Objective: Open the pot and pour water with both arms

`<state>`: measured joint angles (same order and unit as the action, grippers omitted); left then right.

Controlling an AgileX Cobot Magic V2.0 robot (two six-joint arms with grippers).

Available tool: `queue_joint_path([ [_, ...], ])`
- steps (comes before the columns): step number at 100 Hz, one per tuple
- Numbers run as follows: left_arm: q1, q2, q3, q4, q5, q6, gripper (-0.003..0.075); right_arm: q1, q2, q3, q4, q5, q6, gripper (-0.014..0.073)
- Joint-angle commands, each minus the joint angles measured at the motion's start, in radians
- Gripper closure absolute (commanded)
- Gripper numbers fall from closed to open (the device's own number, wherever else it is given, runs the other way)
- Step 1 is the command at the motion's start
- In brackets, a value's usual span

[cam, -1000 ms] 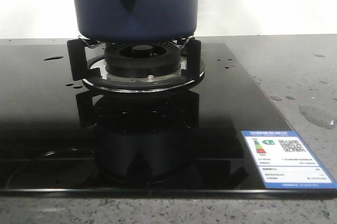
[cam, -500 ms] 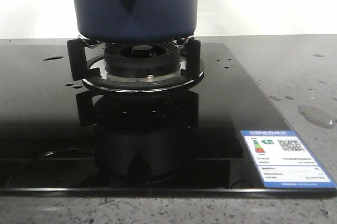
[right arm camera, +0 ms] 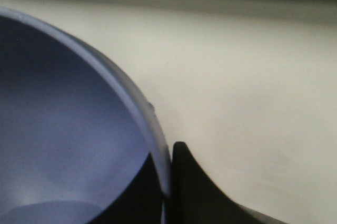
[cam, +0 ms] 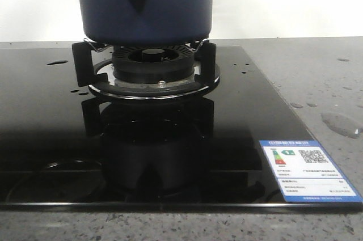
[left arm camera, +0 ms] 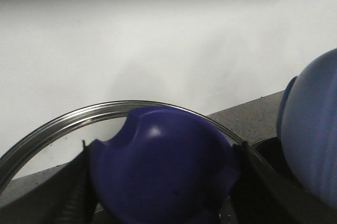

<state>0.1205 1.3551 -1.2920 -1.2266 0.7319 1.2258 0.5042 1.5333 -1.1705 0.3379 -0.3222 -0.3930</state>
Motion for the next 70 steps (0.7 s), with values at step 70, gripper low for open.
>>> queue_joint_path([
  [70, 0.001, -0.040, -0.042, -0.077, -0.031, 0.001, 0.0374, 0.028, -0.045, -0.013, -0.107, -0.460, -0.007, 0.0641],
])
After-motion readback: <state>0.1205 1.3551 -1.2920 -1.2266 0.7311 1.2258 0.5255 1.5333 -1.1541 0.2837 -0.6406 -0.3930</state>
